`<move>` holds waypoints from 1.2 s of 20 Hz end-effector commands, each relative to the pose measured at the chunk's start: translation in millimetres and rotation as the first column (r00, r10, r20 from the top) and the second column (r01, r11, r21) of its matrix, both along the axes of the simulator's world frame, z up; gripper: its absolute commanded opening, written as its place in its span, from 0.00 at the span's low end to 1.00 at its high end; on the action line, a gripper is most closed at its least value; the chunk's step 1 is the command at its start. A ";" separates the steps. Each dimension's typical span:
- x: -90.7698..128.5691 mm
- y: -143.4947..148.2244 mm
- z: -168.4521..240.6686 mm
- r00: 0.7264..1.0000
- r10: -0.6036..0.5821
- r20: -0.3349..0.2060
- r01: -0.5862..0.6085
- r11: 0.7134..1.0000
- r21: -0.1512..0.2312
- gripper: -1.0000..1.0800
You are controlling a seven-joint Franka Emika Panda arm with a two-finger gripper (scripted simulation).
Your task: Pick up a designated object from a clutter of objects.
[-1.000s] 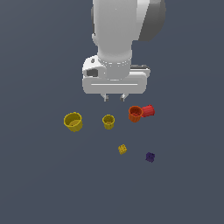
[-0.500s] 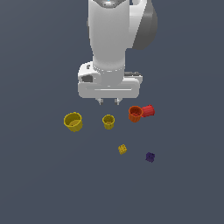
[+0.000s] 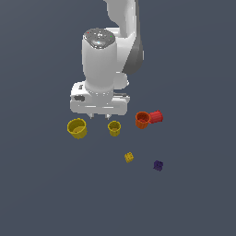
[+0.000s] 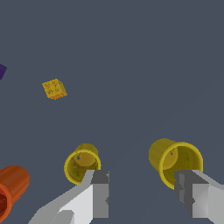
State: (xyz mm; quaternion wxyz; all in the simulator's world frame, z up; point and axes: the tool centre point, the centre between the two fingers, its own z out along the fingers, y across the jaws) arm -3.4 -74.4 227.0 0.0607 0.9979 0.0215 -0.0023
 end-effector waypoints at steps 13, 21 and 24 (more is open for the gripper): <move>-50.4 -84.6 -105.3 0.988 0.150 -0.027 -0.152 0.982 -0.112 0.62; -69.2 -97.7 -129.2 0.980 0.197 -0.038 -0.200 0.972 -0.120 0.62; -71.6 -99.0 -131.9 0.978 0.203 -0.039 -0.206 0.971 -0.120 0.62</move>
